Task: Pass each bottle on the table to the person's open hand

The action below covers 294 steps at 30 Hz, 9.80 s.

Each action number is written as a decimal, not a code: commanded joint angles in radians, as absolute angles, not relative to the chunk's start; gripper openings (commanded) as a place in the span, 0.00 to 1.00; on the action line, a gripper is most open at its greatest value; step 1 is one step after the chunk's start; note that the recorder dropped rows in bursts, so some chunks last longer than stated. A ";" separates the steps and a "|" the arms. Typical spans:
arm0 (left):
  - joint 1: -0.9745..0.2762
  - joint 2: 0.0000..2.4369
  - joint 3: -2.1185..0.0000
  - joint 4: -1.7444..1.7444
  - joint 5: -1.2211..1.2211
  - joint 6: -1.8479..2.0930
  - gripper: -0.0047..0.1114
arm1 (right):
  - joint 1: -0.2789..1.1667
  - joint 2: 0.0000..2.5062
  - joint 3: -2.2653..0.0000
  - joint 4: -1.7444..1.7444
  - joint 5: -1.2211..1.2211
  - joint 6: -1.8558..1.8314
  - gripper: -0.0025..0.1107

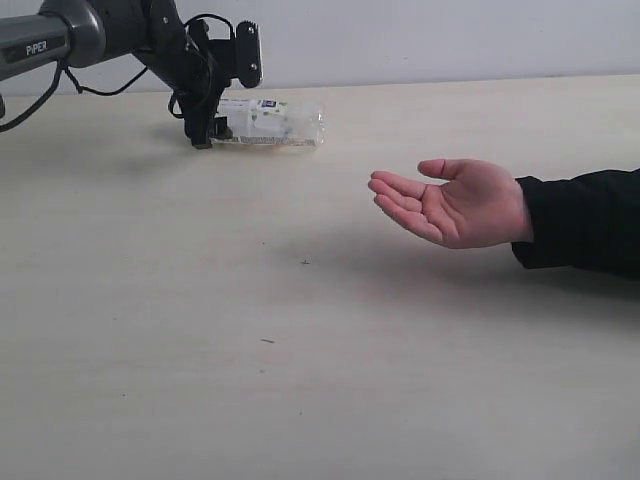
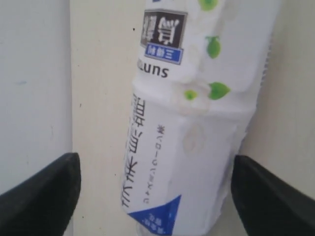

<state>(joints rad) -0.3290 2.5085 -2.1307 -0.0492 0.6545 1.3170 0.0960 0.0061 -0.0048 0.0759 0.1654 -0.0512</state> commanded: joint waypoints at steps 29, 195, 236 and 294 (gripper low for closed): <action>-0.339 2.569 -2.139 -0.059 0.584 1.372 0.28 | 0.093 0.000 0.000 0.073 0.153 -0.050 0.02; -0.916 1.360 -1.517 -0.159 1.079 -0.209 0.04 | 0.093 0.000 0.000 0.078 0.154 -0.050 0.02; -0.916 0.535 -0.080 -0.229 -0.629 0.221 0.04 | 0.093 0.000 0.000 0.078 0.154 -0.050 0.02; -0.196 0.337 0.000 -0.225 -0.603 0.227 0.04 | 0.093 0.000 0.000 0.076 0.156 -0.050 0.02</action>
<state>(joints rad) -0.1978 0.3921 -0.0145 -0.2181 -0.6196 0.2266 0.0960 0.0061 -0.0048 0.0782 0.1654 -0.0492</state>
